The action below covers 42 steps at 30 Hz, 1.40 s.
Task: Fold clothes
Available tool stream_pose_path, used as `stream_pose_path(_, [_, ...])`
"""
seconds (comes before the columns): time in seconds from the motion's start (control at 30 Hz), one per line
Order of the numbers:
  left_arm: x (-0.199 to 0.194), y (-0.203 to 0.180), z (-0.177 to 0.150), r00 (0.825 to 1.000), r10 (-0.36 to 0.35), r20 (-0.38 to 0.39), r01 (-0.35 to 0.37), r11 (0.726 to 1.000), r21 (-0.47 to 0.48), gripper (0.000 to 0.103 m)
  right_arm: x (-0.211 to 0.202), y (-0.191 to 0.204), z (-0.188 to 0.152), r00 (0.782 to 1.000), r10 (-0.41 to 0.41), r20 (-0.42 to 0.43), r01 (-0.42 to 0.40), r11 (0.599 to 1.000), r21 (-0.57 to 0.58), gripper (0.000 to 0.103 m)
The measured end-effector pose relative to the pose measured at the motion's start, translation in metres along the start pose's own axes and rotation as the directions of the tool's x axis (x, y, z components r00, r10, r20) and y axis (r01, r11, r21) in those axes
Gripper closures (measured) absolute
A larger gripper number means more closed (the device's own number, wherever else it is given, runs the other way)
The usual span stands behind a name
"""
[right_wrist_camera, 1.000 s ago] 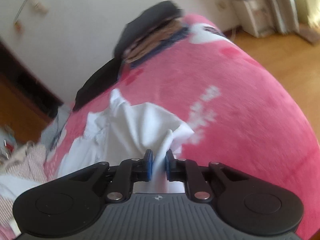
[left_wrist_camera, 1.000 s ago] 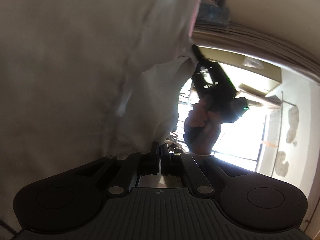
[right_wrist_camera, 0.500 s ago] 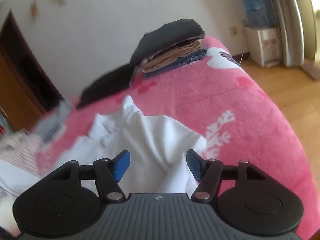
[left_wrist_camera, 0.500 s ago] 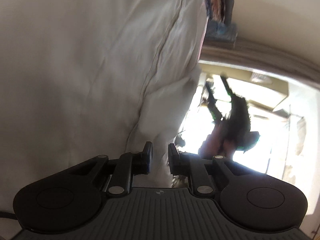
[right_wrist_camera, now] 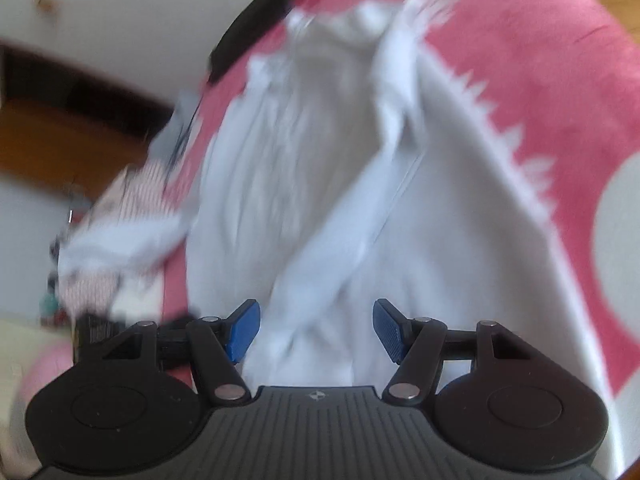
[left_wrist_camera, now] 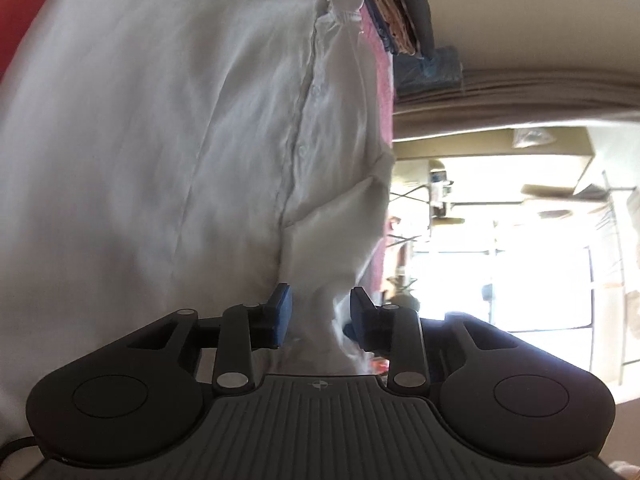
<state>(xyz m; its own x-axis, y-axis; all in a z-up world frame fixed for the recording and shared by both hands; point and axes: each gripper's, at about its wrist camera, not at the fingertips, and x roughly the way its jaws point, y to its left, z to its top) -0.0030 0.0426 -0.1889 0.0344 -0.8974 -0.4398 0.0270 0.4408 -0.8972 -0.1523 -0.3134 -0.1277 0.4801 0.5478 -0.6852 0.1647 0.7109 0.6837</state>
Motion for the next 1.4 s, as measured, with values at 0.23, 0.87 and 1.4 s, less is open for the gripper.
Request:
stream_pose_path(0.23, [-0.008, -0.006, -0.005, 1.0, 0.029, 0.006, -0.029, 0.998, 0.051, 0.068, 0.027, 0.057, -0.047, 0.995, -0.083, -0.049, 0.06, 0.932, -0.358, 0.014])
stream_pose_path(0.87, [-0.014, -0.024, -0.005, 1.0, 0.023, 0.014, -0.024, 0.994, 0.105, 0.068, -0.079, 0.039, 0.01, 0.476, -0.851, 0.221, 0.559, 0.099, -0.823, 0.099])
stream_pose_path(1.4, [-0.022, -0.027, -0.009, 0.999, 0.029, 0.024, -0.032, 0.994, 0.105, 0.068, -0.084, 0.094, 0.169, -0.136, -0.415, 0.9, 0.715, -0.67, -0.2, 0.099])
